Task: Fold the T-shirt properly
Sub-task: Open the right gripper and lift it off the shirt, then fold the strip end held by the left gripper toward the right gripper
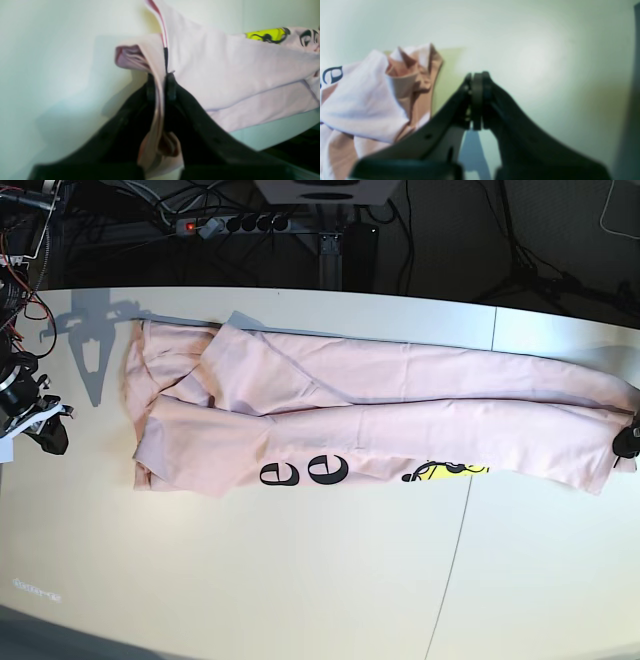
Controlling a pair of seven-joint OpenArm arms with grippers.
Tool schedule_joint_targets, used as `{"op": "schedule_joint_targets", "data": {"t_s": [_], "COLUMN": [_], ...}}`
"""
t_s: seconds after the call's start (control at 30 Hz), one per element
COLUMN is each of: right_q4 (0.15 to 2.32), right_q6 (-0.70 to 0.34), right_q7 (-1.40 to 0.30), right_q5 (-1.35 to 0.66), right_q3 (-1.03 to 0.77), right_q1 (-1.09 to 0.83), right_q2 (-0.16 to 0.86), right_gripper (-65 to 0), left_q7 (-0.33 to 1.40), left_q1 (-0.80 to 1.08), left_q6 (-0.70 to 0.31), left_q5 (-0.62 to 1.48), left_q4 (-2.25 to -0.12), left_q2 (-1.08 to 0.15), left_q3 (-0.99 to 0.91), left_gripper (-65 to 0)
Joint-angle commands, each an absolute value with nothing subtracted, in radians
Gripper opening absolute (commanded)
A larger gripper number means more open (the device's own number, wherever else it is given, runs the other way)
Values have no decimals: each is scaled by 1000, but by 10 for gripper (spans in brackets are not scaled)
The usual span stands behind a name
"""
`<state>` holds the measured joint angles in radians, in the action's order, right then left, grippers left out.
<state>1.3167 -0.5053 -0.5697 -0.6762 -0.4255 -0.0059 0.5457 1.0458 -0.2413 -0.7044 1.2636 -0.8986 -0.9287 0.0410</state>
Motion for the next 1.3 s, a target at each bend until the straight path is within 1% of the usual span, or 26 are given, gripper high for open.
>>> {"op": "schedule_joint_targets", "data": {"t_s": [0.0, 0.27, 0.53, 0.73, 0.87, 0.97, 1.1, 1.27], "right_q4": [1333, 1333, 1333, 1333, 1333, 1333, 1333, 1333], "right_q6": [-572, -572, -567, -508, -435, -386, -377, -377], "right_q7": [-554, -536, -500, -443, -403, -395, -396, -396], "right_q5": [-689, -688, -564, -414, -307, -265, -265, -265], "right_q3": [-434, -432, -432, -420, -349, -291, -271, -271], "right_q1": [7, 8, 8, 8, 8, 9, 9, 8], "right_q2": [564, 490, 422, 359, 339, 319, 278, 229], "right_gripper": [-650, -650, -650, -650, -650, -650, -650, -650], "left_q7": [1047, 1060, 1066, 1108, 1131, 1134, 1134, 1124], "left_q1": [-261, -260, -261, -261, -260, -260, -260, -254], "left_q6": [-698, -698, -698, -698, -698, -698, -698, -698], "left_q5": [1301, 1319, 1259, 1261, 1267, 1267, 1262, 1188], "left_q4": [-924, -1024, -1134, -1197, -1255, -1314, -1406, -1520], "left_q2": [-962, -962, -976, -1026, -1077, -1120, -1156, -1161], "left_q3": [33, 33, 33, 33, 33, 33, 33, 33], "left_gripper": [-650, -650, -650, -650, -650, -650, -650, -650]}}
